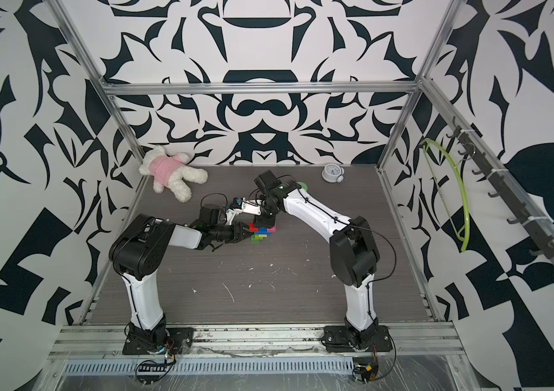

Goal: Assemble the letter y with lego
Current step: Assemble the lego brick with the lego brick.

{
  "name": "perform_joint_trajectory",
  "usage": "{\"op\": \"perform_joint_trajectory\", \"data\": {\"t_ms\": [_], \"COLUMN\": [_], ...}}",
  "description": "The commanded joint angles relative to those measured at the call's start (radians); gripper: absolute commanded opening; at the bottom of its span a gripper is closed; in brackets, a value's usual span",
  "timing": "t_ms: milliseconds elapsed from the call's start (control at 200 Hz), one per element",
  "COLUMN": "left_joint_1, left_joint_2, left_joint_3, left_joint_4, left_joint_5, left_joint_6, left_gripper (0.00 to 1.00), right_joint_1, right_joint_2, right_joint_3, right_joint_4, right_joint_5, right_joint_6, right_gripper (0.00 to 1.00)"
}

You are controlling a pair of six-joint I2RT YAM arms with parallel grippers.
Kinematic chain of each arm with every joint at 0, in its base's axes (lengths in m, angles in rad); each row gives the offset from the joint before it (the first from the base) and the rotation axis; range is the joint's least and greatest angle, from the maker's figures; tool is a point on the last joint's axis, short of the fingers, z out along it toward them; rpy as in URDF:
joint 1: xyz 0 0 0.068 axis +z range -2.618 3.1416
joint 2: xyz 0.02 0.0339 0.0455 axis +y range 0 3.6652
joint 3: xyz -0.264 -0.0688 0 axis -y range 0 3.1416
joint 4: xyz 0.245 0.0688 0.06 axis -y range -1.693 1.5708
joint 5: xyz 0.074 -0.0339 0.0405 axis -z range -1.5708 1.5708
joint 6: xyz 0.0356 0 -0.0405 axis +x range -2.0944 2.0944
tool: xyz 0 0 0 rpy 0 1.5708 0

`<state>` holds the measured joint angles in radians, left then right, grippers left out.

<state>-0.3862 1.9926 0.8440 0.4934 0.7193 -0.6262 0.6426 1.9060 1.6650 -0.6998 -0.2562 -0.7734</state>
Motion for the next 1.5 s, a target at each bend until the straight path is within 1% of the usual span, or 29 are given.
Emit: {"op": "perform_joint_trajectory", "data": {"t_ms": [0,80,170,285,325,375,435,585,740,880,1115,1495], "left_joint_1": [0.015,0.015,0.015,0.016,0.015,0.015,0.015,0.015,0.015,0.015,0.015,0.015], "left_joint_2": [0.140,0.139,0.140,0.137,0.138,0.138,0.138,0.135,0.135,0.135,0.136,0.135], "left_joint_3": [-0.083,-0.083,-0.083,-0.082,-0.083,-0.083,-0.083,-0.086,-0.085,-0.084,-0.083,-0.082], "left_joint_4": [-0.389,-0.388,-0.388,-0.388,-0.388,-0.387,-0.388,-0.387,-0.387,-0.387,-0.387,-0.387], "left_joint_5": [-0.299,-0.298,-0.298,-0.299,-0.300,-0.300,-0.300,-0.301,-0.301,-0.300,-0.300,-0.299], "left_joint_6": [0.025,0.025,0.025,0.025,0.026,0.027,0.026,0.029,0.028,0.029,0.027,0.026], "left_gripper": [0.46,0.46,0.46,0.46,0.46,0.47,0.47,0.46,0.46,0.46,0.46,0.46], "right_joint_1": [-0.015,-0.050,-0.102,-0.165,-0.179,-0.187,-0.189,-0.189,-0.189,-0.184,-0.177,-0.148], "right_joint_2": [-0.106,-0.174,-0.248,-0.294,-0.293,-0.284,-0.269,-0.242,-0.205,-0.181,-0.166,-0.114], "right_joint_3": [-0.066,-0.138,-0.217,-0.290,-0.301,-0.308,-0.330,-0.392,-0.399,-0.395,-0.386,-0.332], "right_joint_4": [0.131,0.216,0.290,0.283,0.254,0.191,0.161,0.196,0.238,0.250,0.263,0.219], "right_joint_5": [-0.026,-0.035,-0.030,-0.035,-0.014,-0.003,-0.005,-0.080,-0.161,-0.195,-0.213,-0.189], "right_joint_6": [0.150,0.315,0.573,0.873,0.970,1.051,1.122,1.219,1.269,1.282,1.293,1.273], "right_gripper": [0.58,0.58,0.62,0.63,0.62,0.62,0.62,0.62,0.62,0.62,0.62,0.63]}}
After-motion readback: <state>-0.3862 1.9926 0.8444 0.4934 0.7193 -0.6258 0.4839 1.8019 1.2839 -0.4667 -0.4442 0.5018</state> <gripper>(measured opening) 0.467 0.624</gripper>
